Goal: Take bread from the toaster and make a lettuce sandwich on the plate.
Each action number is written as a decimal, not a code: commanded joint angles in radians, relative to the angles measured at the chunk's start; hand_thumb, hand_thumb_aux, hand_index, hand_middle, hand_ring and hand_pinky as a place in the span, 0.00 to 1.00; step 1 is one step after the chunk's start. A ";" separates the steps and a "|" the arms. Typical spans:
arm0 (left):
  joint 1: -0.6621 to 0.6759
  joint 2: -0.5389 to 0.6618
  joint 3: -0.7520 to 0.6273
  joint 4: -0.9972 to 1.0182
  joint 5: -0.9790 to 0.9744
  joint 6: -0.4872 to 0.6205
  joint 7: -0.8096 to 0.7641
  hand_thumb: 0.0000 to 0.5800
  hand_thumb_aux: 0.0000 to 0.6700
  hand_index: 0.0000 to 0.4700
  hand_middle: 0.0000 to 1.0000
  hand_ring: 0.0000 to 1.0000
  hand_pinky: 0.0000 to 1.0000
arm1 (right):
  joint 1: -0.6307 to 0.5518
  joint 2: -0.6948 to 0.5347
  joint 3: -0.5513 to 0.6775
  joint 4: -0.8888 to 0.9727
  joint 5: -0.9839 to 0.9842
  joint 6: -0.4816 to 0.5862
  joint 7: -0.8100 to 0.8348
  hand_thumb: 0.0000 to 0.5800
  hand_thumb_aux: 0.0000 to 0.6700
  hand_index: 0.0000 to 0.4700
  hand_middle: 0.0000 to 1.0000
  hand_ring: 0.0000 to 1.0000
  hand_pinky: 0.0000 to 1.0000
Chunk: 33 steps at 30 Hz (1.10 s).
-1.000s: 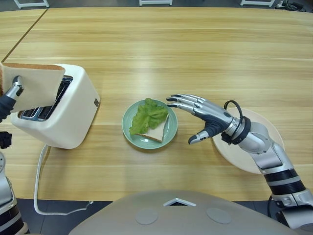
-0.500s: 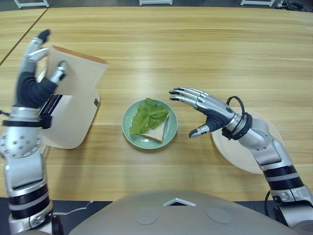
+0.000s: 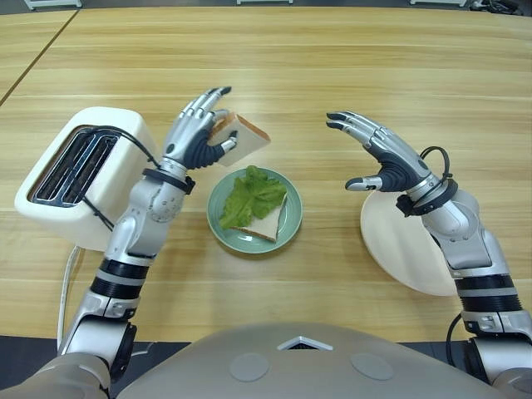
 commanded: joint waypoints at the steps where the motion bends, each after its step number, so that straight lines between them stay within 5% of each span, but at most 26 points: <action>1: -0.014 0.000 -0.079 0.065 0.101 -0.032 0.056 1.00 1.00 1.00 0.00 0.00 0.00 | -0.006 0.003 0.007 0.015 -0.003 -0.008 0.002 0.00 0.00 0.00 0.00 0.00 0.00; 21: 0.233 0.036 -0.210 -0.114 0.292 -0.017 0.022 1.00 1.00 1.00 0.00 0.00 0.00 | 0.007 0.003 0.034 0.009 -0.022 -0.029 0.010 0.00 0.00 0.00 0.00 0.00 0.00; 22: 0.245 0.031 -0.213 -0.122 0.296 -0.006 0.015 0.98 0.85 0.85 0.00 0.00 0.00 | 0.007 0.003 0.036 0.010 -0.024 -0.030 0.010 0.00 0.00 0.00 0.00 0.00 0.00; 23: 0.255 0.028 -0.215 -0.130 0.305 0.006 0.007 0.60 0.36 0.36 0.00 0.00 0.00 | 0.007 0.004 0.038 0.011 -0.026 -0.031 0.010 0.00 0.00 0.00 0.00 0.00 0.00; 24: 0.264 0.025 -0.217 -0.137 0.311 0.018 -0.001 0.00 0.00 0.00 0.00 0.00 0.00 | 0.007 0.004 0.039 0.012 -0.027 -0.031 0.011 0.00 0.00 0.00 0.00 0.00 0.00; 33: 0.395 0.011 -0.181 -0.291 0.266 0.085 -0.075 0.00 0.00 0.00 0.00 0.00 0.00 | 0.014 0.006 0.071 0.022 -0.049 -0.046 0.011 0.00 0.00 0.00 0.00 0.00 0.00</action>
